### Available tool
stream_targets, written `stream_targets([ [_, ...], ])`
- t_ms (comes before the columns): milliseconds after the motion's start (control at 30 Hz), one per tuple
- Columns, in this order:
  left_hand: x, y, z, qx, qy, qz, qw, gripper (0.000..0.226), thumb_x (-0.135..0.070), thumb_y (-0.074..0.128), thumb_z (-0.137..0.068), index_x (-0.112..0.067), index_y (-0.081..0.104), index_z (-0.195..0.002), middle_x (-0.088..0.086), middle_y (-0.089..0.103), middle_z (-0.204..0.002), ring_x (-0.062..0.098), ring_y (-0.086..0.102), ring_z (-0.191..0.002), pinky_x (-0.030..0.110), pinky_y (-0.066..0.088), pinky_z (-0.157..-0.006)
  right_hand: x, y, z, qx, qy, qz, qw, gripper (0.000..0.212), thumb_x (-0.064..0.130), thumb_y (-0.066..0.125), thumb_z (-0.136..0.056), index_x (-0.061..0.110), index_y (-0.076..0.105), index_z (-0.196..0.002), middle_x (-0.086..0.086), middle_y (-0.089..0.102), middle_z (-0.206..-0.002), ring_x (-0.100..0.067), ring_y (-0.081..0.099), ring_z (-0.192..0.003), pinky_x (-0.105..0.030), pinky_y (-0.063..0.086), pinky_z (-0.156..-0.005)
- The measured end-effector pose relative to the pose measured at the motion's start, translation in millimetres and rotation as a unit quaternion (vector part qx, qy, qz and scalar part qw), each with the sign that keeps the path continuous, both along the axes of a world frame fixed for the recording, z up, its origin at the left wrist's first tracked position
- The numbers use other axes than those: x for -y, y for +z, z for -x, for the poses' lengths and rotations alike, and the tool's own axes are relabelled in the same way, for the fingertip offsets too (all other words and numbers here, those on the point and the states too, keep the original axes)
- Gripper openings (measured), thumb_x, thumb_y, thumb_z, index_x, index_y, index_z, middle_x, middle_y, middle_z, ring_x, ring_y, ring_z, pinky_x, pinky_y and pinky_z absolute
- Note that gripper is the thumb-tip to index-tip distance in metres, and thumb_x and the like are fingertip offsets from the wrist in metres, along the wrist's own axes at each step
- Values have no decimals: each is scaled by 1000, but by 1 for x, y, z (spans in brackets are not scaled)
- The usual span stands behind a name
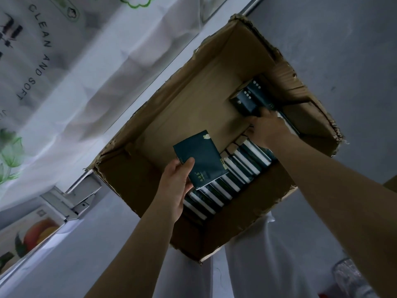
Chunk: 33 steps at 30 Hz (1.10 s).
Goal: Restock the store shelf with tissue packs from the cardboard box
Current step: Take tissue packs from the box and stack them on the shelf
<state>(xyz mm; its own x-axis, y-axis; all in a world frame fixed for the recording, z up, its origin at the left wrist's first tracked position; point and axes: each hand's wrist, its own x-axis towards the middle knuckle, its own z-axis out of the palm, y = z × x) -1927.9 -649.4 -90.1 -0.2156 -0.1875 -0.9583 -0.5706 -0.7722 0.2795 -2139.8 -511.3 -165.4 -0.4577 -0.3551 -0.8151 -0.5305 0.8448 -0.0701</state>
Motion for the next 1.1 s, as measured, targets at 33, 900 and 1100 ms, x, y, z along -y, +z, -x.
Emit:
stream_targets([
  [33,0,-2,-2,2,-6,2,1000,32,-24,59,-95,-19,53,-126,3,68,-119,19,64,-111,38,47,-101,0,-5,0,-9,-5,2,1000,48,29,47,-99,27,40,-146,-18,14,-158,-40,17,-142,-48,24,-113],
  [900,-17,303,32,-28,155,27,987,34,-18,59,-95,-15,55,-128,8,69,-117,27,68,-104,48,54,-92,-11,358,-51,96,-584,367,718,88,-7,61,-85,43,19,-143,-12,46,-138,-23,55,-121,-50,56,-90],
  [1100,-29,456,48,-90,98,59,989,24,-12,51,-99,-18,58,-121,7,69,-115,15,74,-76,34,59,-59,-28,518,-36,110,-661,441,597,94,-7,58,-90,42,6,-151,-14,63,-97,-16,70,-73,-31,59,-63],
])
